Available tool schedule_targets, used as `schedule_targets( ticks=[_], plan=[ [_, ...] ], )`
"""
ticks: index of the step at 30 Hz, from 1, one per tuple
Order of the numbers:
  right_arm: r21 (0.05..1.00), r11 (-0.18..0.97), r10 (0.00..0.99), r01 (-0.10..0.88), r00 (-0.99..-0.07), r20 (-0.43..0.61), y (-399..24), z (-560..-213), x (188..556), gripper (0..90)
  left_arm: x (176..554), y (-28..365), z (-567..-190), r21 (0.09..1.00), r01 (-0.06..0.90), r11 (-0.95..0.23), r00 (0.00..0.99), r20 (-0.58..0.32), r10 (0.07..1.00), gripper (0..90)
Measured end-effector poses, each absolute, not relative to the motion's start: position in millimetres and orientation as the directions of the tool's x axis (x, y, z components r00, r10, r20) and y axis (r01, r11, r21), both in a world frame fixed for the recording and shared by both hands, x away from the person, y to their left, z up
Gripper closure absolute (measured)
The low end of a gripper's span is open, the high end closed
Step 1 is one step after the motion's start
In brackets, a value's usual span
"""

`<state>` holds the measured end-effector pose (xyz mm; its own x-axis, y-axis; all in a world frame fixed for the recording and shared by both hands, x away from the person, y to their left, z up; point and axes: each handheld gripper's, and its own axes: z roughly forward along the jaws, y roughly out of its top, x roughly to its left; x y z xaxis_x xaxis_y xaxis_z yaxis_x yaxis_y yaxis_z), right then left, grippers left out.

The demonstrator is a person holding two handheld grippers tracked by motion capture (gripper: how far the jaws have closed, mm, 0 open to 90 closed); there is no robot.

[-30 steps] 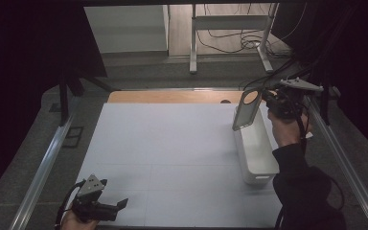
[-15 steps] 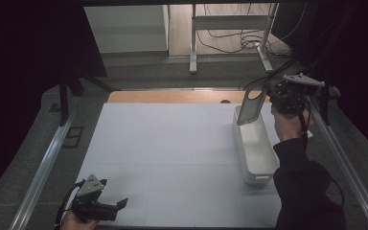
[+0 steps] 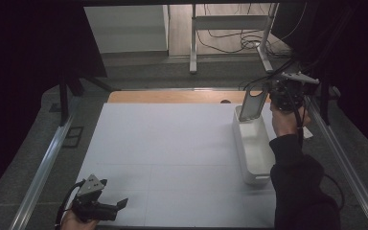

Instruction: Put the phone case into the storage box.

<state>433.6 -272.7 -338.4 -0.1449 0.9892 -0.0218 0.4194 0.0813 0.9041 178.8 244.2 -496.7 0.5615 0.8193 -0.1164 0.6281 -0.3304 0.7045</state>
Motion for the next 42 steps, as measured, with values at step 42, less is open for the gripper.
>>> schedule_targets(
  ticks=[42],
  plan=[
    [0.886,0.059,0.998,0.46,-0.003,-0.065,-255,-390,464,88.8,179,244,-497,0.7,0.628,-0.339,0.567,-0.113,0.816,0.0]
  ],
)
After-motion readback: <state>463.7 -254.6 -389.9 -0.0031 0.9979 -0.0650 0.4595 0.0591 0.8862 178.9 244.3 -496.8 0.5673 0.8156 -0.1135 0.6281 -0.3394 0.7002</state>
